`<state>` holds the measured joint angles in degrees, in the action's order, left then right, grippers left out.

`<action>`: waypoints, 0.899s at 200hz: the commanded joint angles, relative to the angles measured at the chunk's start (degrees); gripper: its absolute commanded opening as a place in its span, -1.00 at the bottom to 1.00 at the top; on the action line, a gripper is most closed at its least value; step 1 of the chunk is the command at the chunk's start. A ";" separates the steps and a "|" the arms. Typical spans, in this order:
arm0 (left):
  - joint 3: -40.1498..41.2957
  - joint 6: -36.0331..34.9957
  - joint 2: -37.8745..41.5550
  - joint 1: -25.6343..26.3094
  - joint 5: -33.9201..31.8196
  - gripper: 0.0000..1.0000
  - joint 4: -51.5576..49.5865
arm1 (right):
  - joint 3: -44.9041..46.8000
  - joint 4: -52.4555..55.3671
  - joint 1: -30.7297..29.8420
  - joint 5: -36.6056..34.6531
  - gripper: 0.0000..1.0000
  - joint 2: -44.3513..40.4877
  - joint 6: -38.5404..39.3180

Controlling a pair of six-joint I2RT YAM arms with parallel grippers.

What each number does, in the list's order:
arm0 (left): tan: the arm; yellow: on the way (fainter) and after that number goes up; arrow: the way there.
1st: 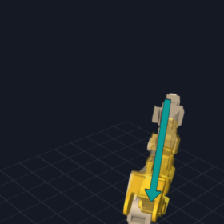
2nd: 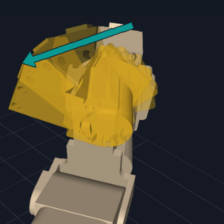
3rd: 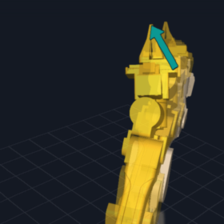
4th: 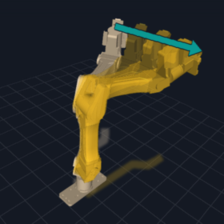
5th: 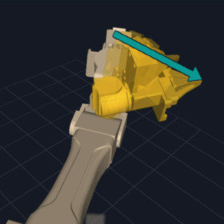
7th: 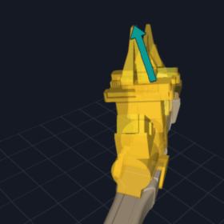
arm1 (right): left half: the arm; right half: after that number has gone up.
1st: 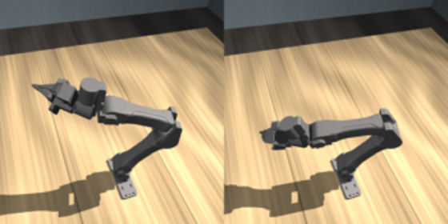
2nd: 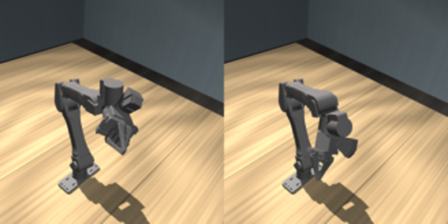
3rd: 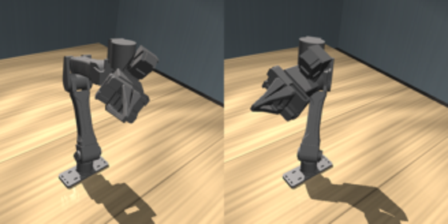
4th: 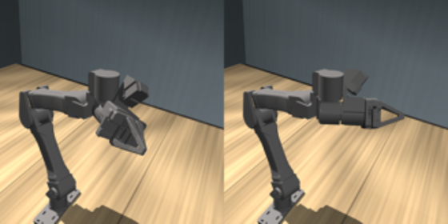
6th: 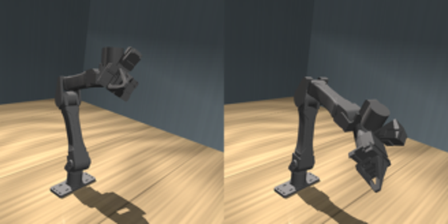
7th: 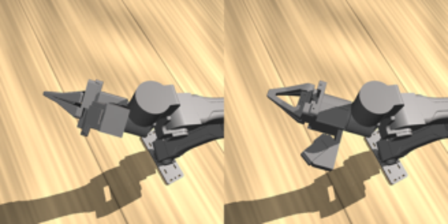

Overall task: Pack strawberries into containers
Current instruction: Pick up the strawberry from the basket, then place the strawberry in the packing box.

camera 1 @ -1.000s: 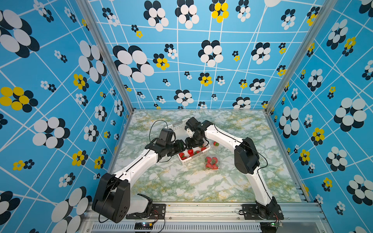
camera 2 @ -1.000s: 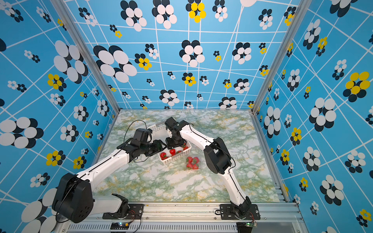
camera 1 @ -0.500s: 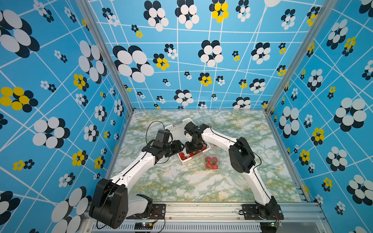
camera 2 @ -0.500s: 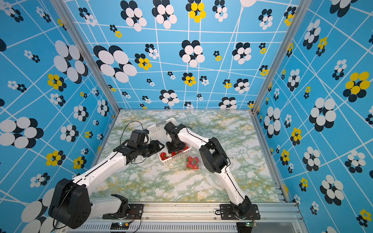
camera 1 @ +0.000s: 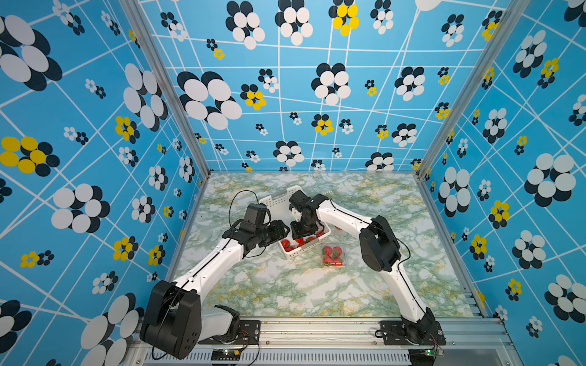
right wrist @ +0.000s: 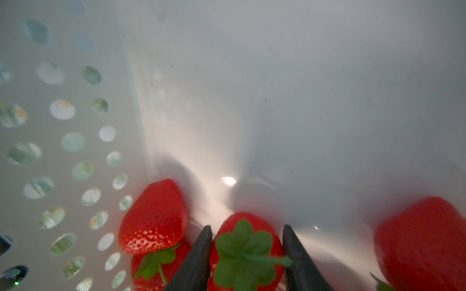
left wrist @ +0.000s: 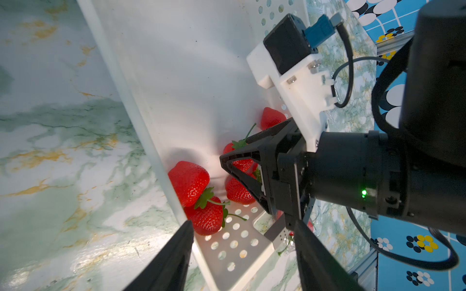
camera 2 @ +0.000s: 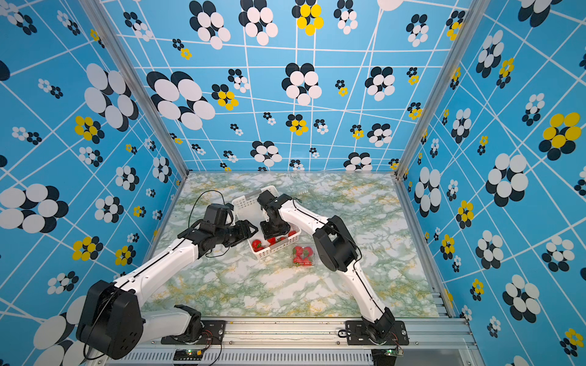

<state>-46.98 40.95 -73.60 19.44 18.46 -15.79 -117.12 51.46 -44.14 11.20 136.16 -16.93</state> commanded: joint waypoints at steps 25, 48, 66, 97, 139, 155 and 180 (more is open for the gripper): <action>0.07 0.18 -0.13 -0.41 0.64 0.29 1.03 | -1.03 0.40 0.15 -4.00 -0.40 -3.35 0.38; -1.36 -0.25 -1.43 0.24 0.86 0.29 0.86 | 2.20 -1.80 2.03 -5.84 -0.41 -9.48 -0.06; -3.31 -0.78 -3.37 1.29 0.98 0.30 0.68 | 5.80 -2.85 3.85 -8.58 -0.41 -15.17 0.05; -8.03 -1.47 -6.89 3.96 0.66 0.30 0.24 | 14.37 -4.15 7.72 -11.06 -0.41 -24.46 -0.71; -15.87 -1.95 -12.65 8.17 1.37 0.30 -0.03 | 29.78 -8.97 15.46 -9.87 -0.39 -31.56 -2.02; -18.12 -2.18 -14.33 9.44 1.41 0.30 -0.58 | 33.64 -10.86 18.27 -8.96 -0.39 -32.44 -1.86; -20.70 -2.53 -16.62 10.63 1.84 0.30 -1.57 | 37.08 -12.70 20.79 -7.99 -0.40 -31.85 -1.45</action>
<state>-64.77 39.88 -88.14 29.10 19.33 -15.29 -82.37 41.56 -24.77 1.91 103.94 -18.04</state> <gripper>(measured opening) 0.649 0.423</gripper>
